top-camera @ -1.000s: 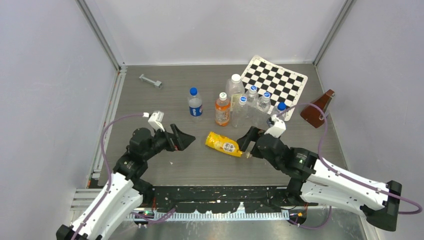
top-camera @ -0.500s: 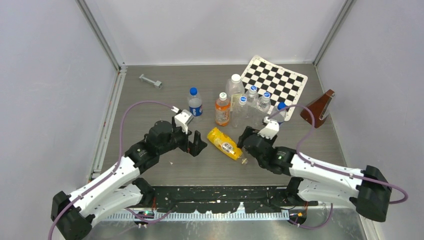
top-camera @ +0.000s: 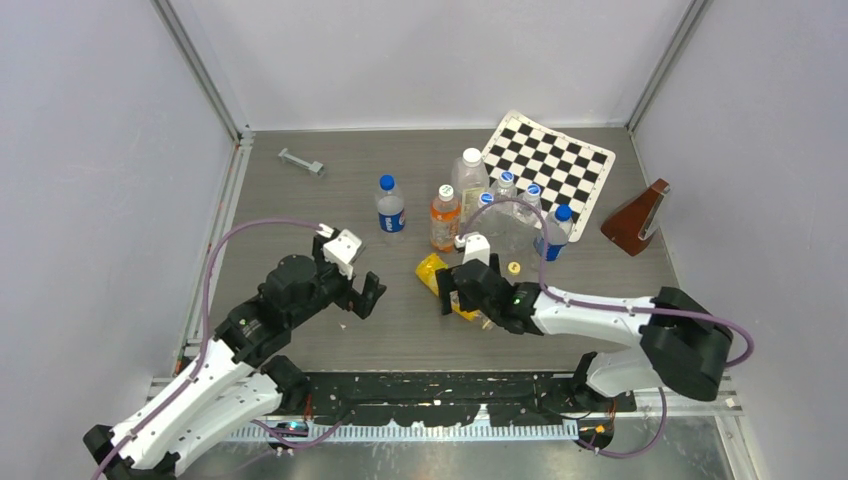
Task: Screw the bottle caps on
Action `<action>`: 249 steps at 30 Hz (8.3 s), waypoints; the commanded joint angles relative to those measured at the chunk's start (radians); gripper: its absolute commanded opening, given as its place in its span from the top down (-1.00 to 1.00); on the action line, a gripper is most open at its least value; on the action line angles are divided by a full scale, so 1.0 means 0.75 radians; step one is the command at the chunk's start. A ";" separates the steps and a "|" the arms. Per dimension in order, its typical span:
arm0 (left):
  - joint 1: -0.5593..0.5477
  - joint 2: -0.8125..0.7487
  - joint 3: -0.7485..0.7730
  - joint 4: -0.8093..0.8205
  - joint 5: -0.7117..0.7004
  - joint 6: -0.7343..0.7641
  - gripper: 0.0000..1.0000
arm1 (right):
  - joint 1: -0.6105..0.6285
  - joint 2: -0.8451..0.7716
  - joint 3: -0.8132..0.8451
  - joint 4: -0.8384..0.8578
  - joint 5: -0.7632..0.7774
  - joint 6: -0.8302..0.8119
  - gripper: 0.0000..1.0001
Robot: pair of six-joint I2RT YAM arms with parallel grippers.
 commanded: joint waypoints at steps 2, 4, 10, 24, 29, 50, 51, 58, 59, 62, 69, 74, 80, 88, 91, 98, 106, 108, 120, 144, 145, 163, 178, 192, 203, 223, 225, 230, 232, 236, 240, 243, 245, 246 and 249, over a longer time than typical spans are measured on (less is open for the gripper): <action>-0.002 -0.059 0.032 -0.035 -0.052 0.051 -0.99 | -0.004 0.149 0.086 0.066 -0.086 -0.145 -0.89; -0.002 -0.071 0.037 -0.052 -0.053 0.057 -0.99 | 0.005 0.189 0.105 0.035 -0.154 -0.174 -0.79; -0.002 -0.120 0.109 -0.160 -0.069 0.116 -0.99 | 0.096 0.245 0.196 -0.070 -0.274 -0.300 -0.36; -0.002 -0.296 0.248 -0.368 -0.136 0.220 -0.99 | 0.271 0.622 0.660 -0.419 -0.591 -0.762 -0.07; -0.002 -0.342 0.236 -0.389 -0.141 0.223 -0.99 | 0.273 0.691 0.721 -0.469 -0.559 -0.808 -0.45; -0.002 -0.283 0.201 -0.335 -0.081 0.230 -0.99 | 0.273 0.376 0.577 -0.570 -0.267 -0.634 -0.99; -0.003 -0.279 0.197 -0.330 -0.075 0.228 -0.99 | 0.273 0.317 0.568 -0.560 -0.251 -0.603 -0.99; -0.003 -0.234 0.133 -0.234 -0.029 0.188 -0.99 | 0.263 0.034 0.426 -0.548 0.098 -0.298 -0.98; -0.002 -0.227 0.121 -0.217 -0.019 0.183 -0.99 | 0.247 0.018 0.410 -0.544 0.142 -0.270 -0.98; -0.002 -0.214 0.089 -0.169 -0.003 0.157 -0.99 | 0.176 -0.023 0.333 -0.546 0.371 -0.093 -0.90; -0.002 -0.224 -0.044 -0.025 0.000 0.074 -0.99 | -0.021 -0.072 0.139 -0.424 0.674 0.213 -0.66; -0.002 -0.250 -0.106 0.031 -0.019 0.033 -0.99 | -0.175 -0.110 -0.037 -0.146 0.689 0.278 -0.20; -0.002 -0.251 -0.122 0.038 -0.031 0.030 -0.99 | -0.249 0.000 -0.074 0.007 0.700 0.323 -0.08; -0.002 -0.266 -0.129 0.027 -0.031 0.026 -0.99 | -0.280 0.190 -0.058 0.072 0.705 0.421 -0.06; -0.002 -0.279 -0.131 0.025 -0.033 0.026 -0.99 | -0.283 0.230 -0.059 0.070 0.727 0.448 -0.05; -0.002 -0.284 -0.130 0.018 -0.034 0.024 -0.99 | -0.290 0.298 -0.051 0.082 0.762 0.474 -0.04; -0.002 -0.296 -0.127 0.011 -0.035 0.022 -0.99 | -0.318 0.373 -0.043 0.106 0.745 0.502 -0.02; -0.002 -0.297 -0.127 0.006 -0.032 0.020 -0.99 | -0.323 0.388 -0.043 0.131 0.739 0.501 -0.01; -0.002 -0.290 -0.122 -0.006 -0.018 0.008 -0.99 | -0.335 0.404 -0.021 0.085 0.721 0.500 0.28; -0.002 0.117 0.092 -0.234 0.014 -0.188 -0.99 | 0.050 0.123 0.064 -0.469 0.061 0.339 0.34; -0.002 0.142 0.115 -0.255 0.014 -0.200 -0.99 | 0.051 0.135 0.075 -0.469 0.048 0.330 0.33; -0.002 0.367 0.414 -0.581 -0.109 -0.128 -0.99 | 0.009 0.039 0.331 -0.924 -0.063 0.335 -0.60; -0.002 0.379 0.419 -0.571 -0.085 -0.096 -0.99 | -0.165 0.105 0.449 -1.021 -0.294 0.525 -0.76; -0.002 0.463 0.395 -0.514 -0.107 -0.134 -0.99 | -0.256 0.258 0.425 -0.910 -0.334 0.582 -0.30; -0.002 0.493 0.382 -0.489 -0.072 -0.147 -0.99 | -0.268 0.332 0.396 -0.809 -0.332 0.622 -0.11; -0.002 0.510 0.365 -0.472 -0.005 -0.166 -0.99 | -0.286 0.329 0.336 -0.842 -0.350 0.648 0.09; -0.002 0.521 0.363 -0.463 0.013 -0.166 -0.99 | -0.286 0.329 0.337 -0.840 -0.355 0.644 0.12; -0.002 0.561 0.358 -0.448 0.095 -0.161 -0.99 | -0.286 0.323 0.327 -0.826 -0.364 0.642 0.29; -0.004 0.575 0.348 -0.425 0.125 -0.144 -0.96 | -0.287 0.304 0.324 -0.823 -0.361 0.639 0.38; -0.035 0.630 0.338 -0.378 0.136 -0.129 -0.92 | -0.287 0.216 0.312 -0.824 -0.351 0.621 0.65; -0.116 0.724 0.365 -0.378 0.051 -0.092 -0.92 | -0.287 0.074 0.305 -0.824 -0.338 0.572 0.89; -0.175 0.809 0.387 -0.379 -0.027 -0.049 -0.93 | -0.287 -0.071 0.296 -0.813 -0.328 0.531 0.98; -0.201 0.881 0.402 -0.378 -0.043 -0.034 -0.93 | -0.286 -0.172 0.281 -0.786 -0.331 0.491 0.99; -0.208 0.907 0.403 -0.372 -0.043 -0.033 -0.93 | -0.286 -0.232 0.268 -0.764 -0.333 0.465 0.99; -0.213 0.962 0.391 -0.328 -0.033 -0.036 -0.93 | -0.286 -0.341 0.241 -0.720 -0.330 0.410 0.99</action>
